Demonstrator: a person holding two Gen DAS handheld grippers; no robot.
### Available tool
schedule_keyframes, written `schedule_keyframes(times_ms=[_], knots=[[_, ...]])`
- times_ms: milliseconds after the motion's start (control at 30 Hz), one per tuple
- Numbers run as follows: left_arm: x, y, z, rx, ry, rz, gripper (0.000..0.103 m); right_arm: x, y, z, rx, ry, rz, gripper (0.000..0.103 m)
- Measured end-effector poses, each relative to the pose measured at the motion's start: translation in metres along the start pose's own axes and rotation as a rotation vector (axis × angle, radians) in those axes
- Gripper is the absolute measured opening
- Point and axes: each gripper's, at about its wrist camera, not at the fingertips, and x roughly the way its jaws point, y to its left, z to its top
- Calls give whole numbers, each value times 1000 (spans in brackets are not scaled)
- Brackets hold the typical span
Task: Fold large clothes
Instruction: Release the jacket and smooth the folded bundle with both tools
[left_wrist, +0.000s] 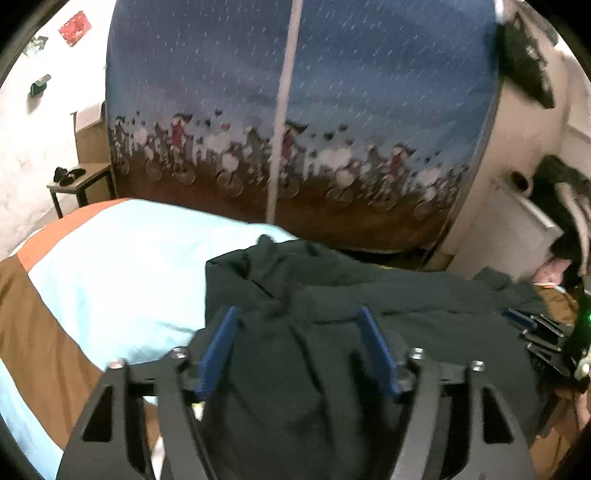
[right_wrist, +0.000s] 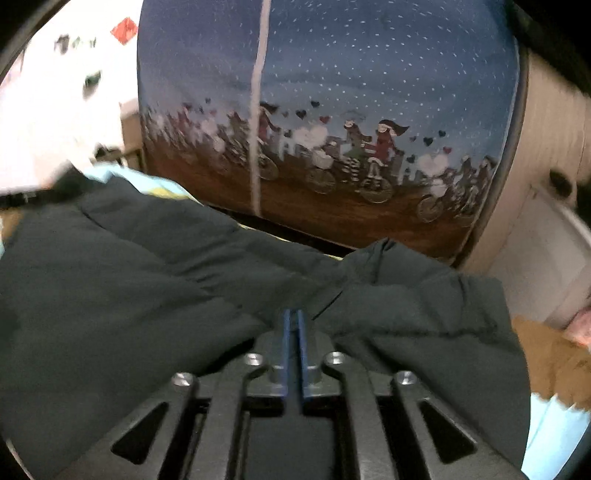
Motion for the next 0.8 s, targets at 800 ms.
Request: schedule_keyframes(times_ms=[800], knots=[[36, -49, -55, 204, 84, 125, 99, -9, 19, -17, 30, 61, -11, 103]])
